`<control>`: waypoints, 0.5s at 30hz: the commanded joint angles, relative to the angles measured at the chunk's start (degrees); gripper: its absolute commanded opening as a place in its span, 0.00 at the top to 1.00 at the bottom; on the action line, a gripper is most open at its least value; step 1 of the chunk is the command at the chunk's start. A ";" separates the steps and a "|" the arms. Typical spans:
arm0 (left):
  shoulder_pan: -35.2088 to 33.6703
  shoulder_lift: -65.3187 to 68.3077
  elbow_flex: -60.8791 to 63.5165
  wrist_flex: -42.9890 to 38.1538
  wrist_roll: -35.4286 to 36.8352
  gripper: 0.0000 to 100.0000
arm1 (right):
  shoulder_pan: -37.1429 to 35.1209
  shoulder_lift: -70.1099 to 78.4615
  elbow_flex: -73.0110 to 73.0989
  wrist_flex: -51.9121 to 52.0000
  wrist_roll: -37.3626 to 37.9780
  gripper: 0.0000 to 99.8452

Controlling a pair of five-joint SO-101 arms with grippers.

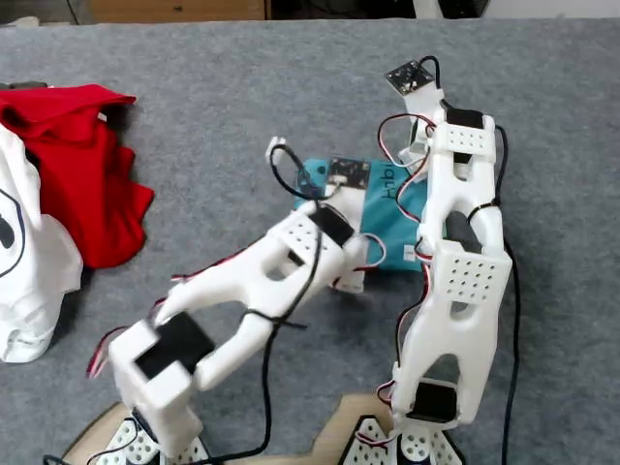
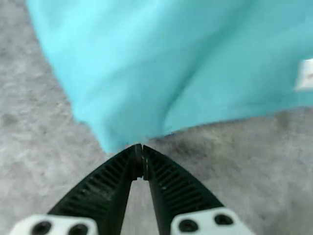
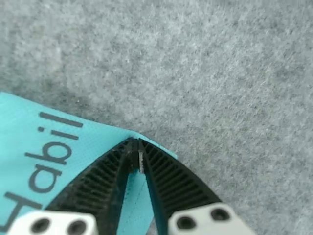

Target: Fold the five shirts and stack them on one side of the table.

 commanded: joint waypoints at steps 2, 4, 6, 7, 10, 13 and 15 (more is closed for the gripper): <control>-2.90 -9.89 3.16 1.67 -0.62 0.98 | -1.10 -0.40 -2.68 -0.79 0.09 1.00; -5.80 -12.97 3.60 1.49 -2.55 0.98 | -1.10 -0.40 -2.68 -0.70 0.09 1.00; -8.88 -15.08 3.43 0.18 -3.60 0.98 | -1.10 -0.40 -2.68 -0.70 0.09 1.00; -10.29 -15.43 3.52 -1.32 -4.04 0.98 | -1.10 -0.40 -2.68 -0.70 0.09 1.00; -13.89 -14.37 3.08 -6.86 -5.71 0.98 | -1.10 -0.40 -2.68 -0.62 0.09 1.00; -15.74 -11.12 2.99 -13.89 -6.07 0.98 | -1.19 -0.40 -2.68 -0.62 0.09 1.00; -16.09 -7.25 2.90 -18.90 -5.89 0.98 | -1.19 -0.40 -2.68 -0.62 0.09 1.00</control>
